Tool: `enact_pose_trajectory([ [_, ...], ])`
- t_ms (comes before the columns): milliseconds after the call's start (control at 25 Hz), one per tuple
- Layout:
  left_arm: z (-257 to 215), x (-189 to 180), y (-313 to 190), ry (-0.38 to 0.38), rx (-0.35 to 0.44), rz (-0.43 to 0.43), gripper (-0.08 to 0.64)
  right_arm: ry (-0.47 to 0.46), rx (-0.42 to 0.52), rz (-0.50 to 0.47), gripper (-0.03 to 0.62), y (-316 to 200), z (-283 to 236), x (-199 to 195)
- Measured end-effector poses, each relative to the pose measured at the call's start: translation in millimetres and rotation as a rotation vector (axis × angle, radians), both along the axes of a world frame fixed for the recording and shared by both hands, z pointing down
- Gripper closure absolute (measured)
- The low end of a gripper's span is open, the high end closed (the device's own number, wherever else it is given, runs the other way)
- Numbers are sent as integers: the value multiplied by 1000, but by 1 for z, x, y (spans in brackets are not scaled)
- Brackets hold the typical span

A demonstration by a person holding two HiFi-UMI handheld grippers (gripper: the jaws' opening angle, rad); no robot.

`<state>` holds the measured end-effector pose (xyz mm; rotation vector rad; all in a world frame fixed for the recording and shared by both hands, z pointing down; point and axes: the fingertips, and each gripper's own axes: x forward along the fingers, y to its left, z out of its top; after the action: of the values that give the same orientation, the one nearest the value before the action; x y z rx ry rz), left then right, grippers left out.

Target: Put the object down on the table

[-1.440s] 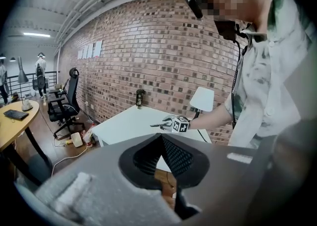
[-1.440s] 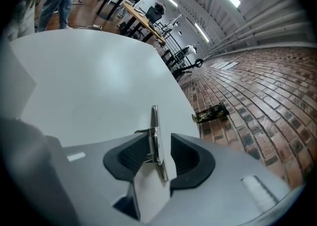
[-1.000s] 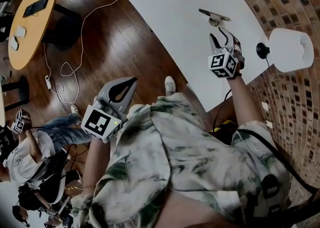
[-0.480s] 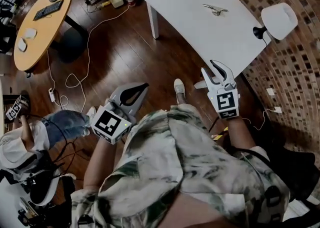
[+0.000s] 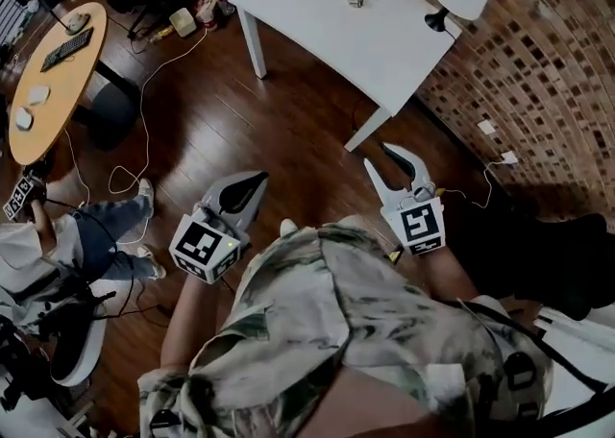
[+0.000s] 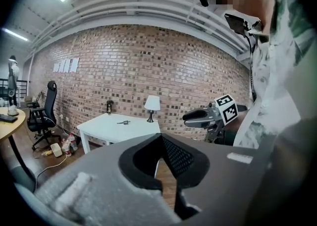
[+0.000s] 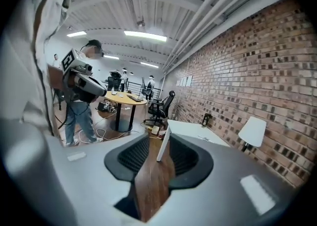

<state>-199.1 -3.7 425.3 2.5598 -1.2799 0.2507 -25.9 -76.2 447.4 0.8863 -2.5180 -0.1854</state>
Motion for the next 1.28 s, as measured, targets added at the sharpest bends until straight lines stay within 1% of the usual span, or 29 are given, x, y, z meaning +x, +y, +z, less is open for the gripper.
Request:
enact_pose_trajectory([
  [120, 1, 32, 24, -2, -5, 17, 560, -19, 22, 21, 457, 32, -14, 34],
  [200, 6, 58, 43, -7, -22, 21, 560, 14, 38, 25, 457, 58, -17, 61],
  [280, 7, 89, 52, -10, -30, 46, 560, 53, 60, 38, 457, 84, -19, 89],
  [400, -5, 143, 57, -26, 7, 111, 560, 6, 49, 62, 459, 112, -23, 131],
  [520, -21, 190, 78, -43, 53, 149, 560, -46, 13, 74, 459, 144, -26, 164],
  [560, -27, 203, 85, -37, 63, 157, 560, -59, 0, 78, 459, 153, -29, 172],
  [640, -34, 224, 103, -28, 57, 177, 560, -68, -16, 77, 459, 168, -35, 184],
  [800, -29, 254, 134, -51, 31, 242, 560, -82, -1, 83, 465, 194, -30, 204],
  [960, -25, 277, 153, -39, 33, 286, 558, -89, 34, 116, 468, 210, -28, 222],
  [1160, -18, 289, 174, -39, 19, 277, 558, -98, 42, 112, 474, 230, -31, 231],
  [1280, -9, 289, 184, -35, 16, 263, 558, -92, 50, 101, 497, 243, -23, 235],
])
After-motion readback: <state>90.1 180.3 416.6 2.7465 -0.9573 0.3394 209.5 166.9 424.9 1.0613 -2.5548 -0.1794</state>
